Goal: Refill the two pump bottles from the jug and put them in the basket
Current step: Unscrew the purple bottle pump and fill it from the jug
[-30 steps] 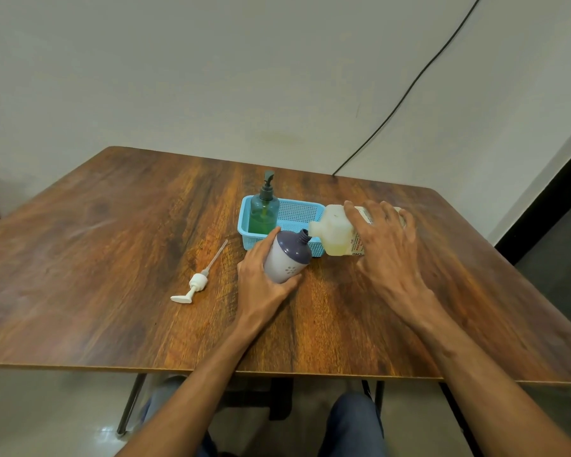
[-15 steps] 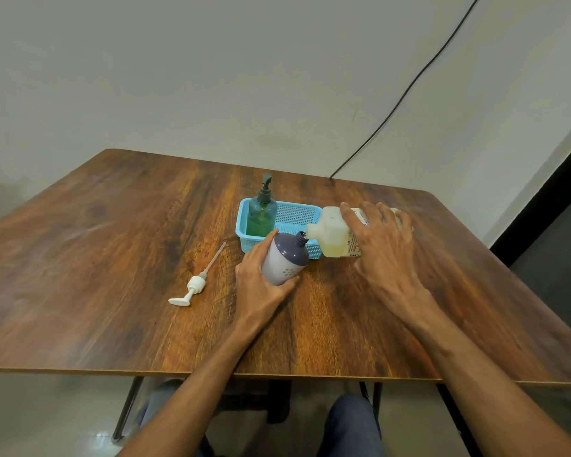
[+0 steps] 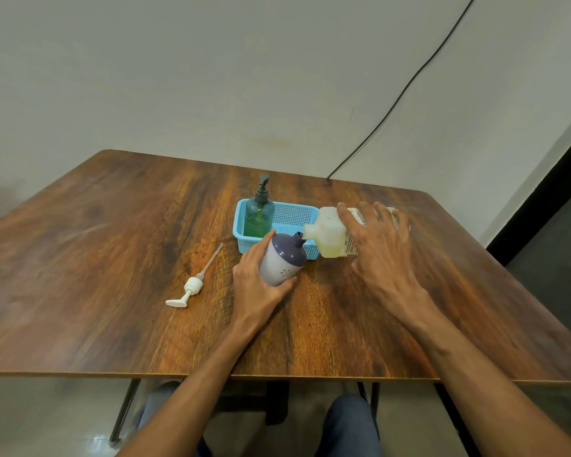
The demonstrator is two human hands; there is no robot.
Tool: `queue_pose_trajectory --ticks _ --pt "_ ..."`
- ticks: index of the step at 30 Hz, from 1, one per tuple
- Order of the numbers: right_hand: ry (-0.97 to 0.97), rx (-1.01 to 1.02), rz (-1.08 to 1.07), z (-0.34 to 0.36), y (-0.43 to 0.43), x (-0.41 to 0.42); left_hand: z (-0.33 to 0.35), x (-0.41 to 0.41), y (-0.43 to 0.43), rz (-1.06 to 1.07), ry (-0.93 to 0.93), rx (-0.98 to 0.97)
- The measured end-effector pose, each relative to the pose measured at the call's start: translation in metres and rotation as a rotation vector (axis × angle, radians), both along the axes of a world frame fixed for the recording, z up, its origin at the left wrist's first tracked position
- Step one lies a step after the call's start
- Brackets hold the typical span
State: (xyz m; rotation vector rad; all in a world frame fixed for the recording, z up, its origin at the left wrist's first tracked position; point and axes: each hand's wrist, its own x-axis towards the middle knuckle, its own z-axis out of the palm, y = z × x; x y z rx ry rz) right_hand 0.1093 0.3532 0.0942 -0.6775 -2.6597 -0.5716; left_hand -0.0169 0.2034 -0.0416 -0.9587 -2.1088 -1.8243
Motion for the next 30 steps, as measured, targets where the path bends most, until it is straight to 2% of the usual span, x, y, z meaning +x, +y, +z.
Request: queue_pose_trajectory --ticks 30 --pt "-0.013 -0.004 0.004 0.0054 -0.0044 0.0010 0.0010 0.0008 -0.0005 -0.003 0.000 -0.003"
